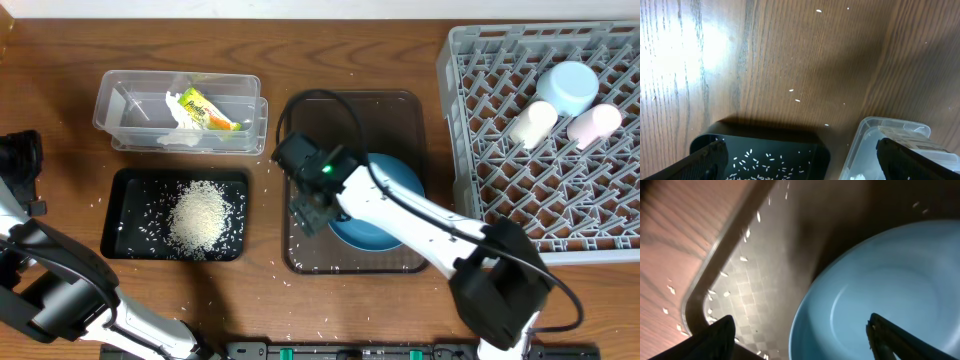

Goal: Sort waste into correct bins and load items into the dishwasher rack
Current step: 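Move the right gripper to the blue bowl and grasp its rim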

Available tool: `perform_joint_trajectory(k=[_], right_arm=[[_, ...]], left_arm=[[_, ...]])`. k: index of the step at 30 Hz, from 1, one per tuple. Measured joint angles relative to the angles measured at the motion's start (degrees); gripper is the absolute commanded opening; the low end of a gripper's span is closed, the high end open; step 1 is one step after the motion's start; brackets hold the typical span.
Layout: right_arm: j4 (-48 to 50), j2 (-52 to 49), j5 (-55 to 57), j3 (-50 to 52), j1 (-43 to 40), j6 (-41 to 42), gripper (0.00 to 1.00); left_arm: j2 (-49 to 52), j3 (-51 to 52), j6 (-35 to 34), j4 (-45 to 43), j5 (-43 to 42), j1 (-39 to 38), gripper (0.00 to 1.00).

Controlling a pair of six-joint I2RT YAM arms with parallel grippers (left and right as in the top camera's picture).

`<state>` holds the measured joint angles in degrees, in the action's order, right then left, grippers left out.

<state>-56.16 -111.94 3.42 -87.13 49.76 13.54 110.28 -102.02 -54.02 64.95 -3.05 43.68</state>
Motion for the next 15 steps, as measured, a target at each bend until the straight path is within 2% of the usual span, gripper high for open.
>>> perform_joint_trajectory(k=[3,6,12,15], right_arm=[[-2.19,-2.45,0.57,0.0,0.42,0.44,0.7],[-3.96,-5.03,0.96,0.13,0.42,0.63,0.69],[-4.42,-7.28,-1.95,0.37,0.42,0.92,0.59],[-4.02,-7.3,-3.17,0.5,0.42,0.96,0.51]], left_arm=[[0.0,0.0,0.0,0.0,0.02,0.0,0.97],[0.0,0.0,0.0,0.0,0.0,0.0,0.98],[0.0,0.0,0.0,0.0,0.0,0.0,0.98],[0.0,0.0,0.0,0.0,0.0,0.0,0.97]])
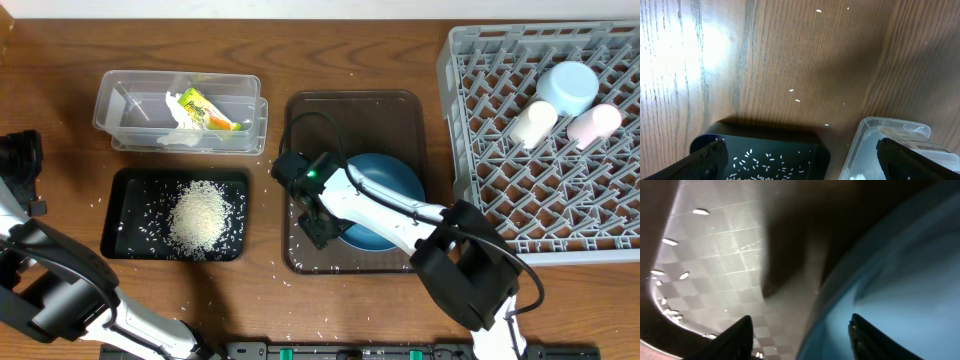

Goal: Sort waste into correct bins and load items into the dishwasher rack
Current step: 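Move the right gripper to the blue bowl and grasp its rim, then lift the blue bowl and carry it to the dish rack's right side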

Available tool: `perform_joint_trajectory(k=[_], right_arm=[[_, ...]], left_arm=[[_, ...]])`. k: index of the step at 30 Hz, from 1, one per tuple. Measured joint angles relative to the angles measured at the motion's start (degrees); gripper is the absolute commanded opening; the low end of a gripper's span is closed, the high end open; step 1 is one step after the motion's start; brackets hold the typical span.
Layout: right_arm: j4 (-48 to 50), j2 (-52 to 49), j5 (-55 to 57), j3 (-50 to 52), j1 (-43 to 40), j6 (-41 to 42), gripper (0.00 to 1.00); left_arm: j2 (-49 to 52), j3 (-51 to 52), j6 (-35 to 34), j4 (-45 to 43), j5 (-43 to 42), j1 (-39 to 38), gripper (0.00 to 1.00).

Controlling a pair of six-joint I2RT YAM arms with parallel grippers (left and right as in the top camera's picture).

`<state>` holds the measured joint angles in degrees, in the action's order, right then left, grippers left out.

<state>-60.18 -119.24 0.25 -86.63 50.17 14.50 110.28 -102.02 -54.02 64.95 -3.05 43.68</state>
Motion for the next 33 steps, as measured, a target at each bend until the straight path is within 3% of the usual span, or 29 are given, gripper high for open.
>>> perform_joint_trajectory(k=[6,10,13,15,24,33], right_arm=[[0.44,-0.7,-0.61,0.9,0.02,0.35,0.36],[0.33,-0.83,-0.63,0.87,0.0,1.07,0.17],[-0.22,-0.83,-0.57,0.68,0.02,1.57,0.14],[-0.72,-0.83,-0.48,-0.02,0.02,1.51,0.01],[-7.8,-0.92,1.77,-9.92,0.0,2.25,0.01],[-23.1,-1.53,7.76,-34.73,-4.74,2.21,0.01]], left_arm=[[0.0,0.0,0.0,0.0,0.0,0.0,0.97],[0.0,0.0,0.0,0.0,0.0,0.0,0.97],[0.0,0.0,0.0,0.0,0.0,0.0,0.98],[0.0,0.0,0.0,0.0,0.0,0.0,0.97],[0.0,0.0,0.0,0.0,0.0,0.0,0.97],[0.0,0.0,0.0,0.0,-0.02,0.0,0.98]])
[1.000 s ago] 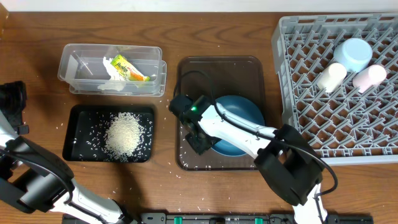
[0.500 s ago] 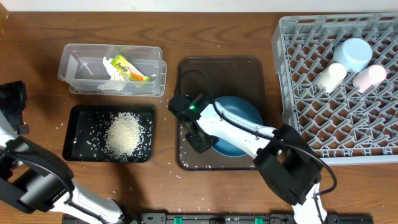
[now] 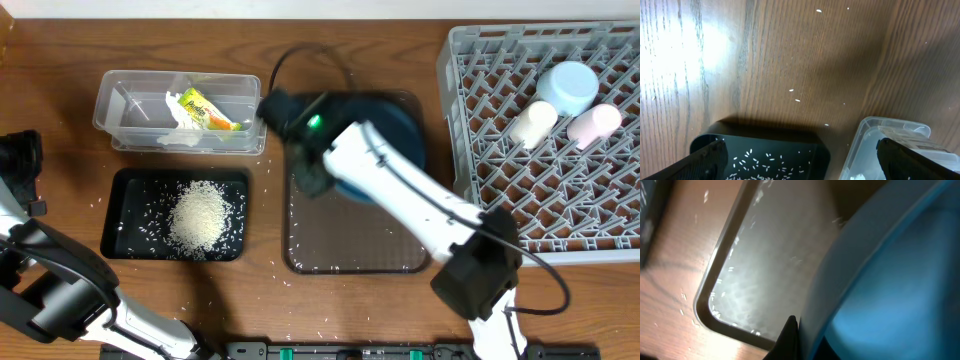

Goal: Sort waste into correct bins and load items into the dishwasher rack
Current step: 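Lift the blue bowl and carry it to the dish rack's right side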

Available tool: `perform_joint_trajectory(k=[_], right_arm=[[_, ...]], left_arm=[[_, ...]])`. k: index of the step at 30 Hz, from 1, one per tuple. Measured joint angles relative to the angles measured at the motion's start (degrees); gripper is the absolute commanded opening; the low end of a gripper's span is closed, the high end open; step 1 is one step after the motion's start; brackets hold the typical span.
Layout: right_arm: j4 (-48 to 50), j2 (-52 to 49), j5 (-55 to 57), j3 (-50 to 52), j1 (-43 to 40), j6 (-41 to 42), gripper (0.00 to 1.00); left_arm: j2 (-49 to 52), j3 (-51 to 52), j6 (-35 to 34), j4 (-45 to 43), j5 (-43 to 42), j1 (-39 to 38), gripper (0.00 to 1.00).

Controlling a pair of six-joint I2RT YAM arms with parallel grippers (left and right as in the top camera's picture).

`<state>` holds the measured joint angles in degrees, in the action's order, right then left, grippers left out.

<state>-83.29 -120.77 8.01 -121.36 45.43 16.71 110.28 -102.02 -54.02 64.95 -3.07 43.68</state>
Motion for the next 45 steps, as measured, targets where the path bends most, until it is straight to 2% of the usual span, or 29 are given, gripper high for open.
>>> perform_joint_trajectory(k=[6,12,20,25,30,36,45], right_arm=[[-6.71,0.72,0.79,-12.31,-11.54,-0.94,0.01],[-7.69,4.17,-7.1,-13.62,-28.48,-5.62,0.01],[-10.05,6.71,-32.81,-13.68,-54.47,-18.21,0.01],[-13.7,6.73,-48.96,-13.68,-66.27,-27.41,0.01],[-13.88,6.8,-61.09,-13.31,-72.19,-32.37,0.02],[-13.9,7.5,-71.47,-6.8,-73.13,-32.76,0.01],[-13.92,7.48,-74.34,2.19,-74.34,-32.57,0.01]], left_arm=[[0.0,0.0,0.0,0.0,0.02,0.0,0.98],[0.0,0.0,0.0,0.0,0.02,0.0,0.98],[0.0,0.0,0.0,0.0,0.02,0.0,0.98],[0.0,0.0,0.0,0.0,0.02,0.0,0.98],[0.0,0.0,0.0,0.0,0.02,0.0,0.98],[0.0,0.0,0.0,0.0,0.02,0.0,0.98],[0.0,0.0,0.0,0.0,0.02,0.0,0.98]])
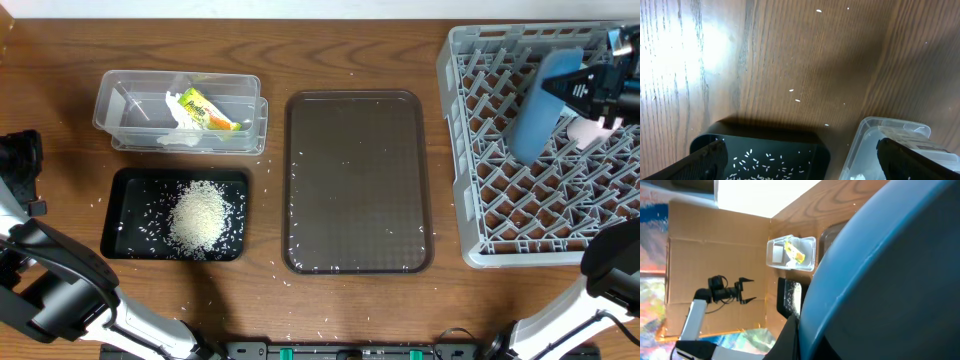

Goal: Sort waste into correct bins and load items into the dishwasher rack
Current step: 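Lift the blue bowl and carry it to the dish rack's right side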

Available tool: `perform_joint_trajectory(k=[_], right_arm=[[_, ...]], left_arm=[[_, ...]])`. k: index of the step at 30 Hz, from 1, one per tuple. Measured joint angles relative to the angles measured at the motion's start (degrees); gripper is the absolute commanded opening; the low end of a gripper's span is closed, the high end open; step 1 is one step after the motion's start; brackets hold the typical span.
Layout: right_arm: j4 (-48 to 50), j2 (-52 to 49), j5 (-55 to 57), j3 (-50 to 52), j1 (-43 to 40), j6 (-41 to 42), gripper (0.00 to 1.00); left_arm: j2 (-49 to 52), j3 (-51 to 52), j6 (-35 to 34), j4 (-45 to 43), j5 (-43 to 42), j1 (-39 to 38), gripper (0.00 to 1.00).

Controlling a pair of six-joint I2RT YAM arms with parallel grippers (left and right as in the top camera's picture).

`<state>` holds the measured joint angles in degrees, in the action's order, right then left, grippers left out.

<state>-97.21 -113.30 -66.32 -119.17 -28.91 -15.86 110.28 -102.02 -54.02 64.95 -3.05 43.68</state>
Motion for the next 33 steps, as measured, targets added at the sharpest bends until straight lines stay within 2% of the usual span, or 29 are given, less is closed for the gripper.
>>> perform_joint_trajectory(k=[9,15,23,33], right_arm=[[0.02,0.02,4.07,0.33,-7.26,0.0,0.01],[0.02,0.02,4.33,5.18,-9.11,-0.46,0.01],[0.17,0.9,-2.16,12.7,-10.8,-5.81,0.01],[-0.09,1.14,-8.41,14.88,-12.52,-7.8,0.01]], left_arm=[[0.0,0.0,0.0,0.0,0.0,0.0,0.98],[0.0,0.0,0.0,0.0,0.0,0.0,0.98],[0.0,0.0,0.0,0.0,0.0,0.0,0.98],[0.0,0.0,0.0,0.0,0.0,0.0,0.98]])
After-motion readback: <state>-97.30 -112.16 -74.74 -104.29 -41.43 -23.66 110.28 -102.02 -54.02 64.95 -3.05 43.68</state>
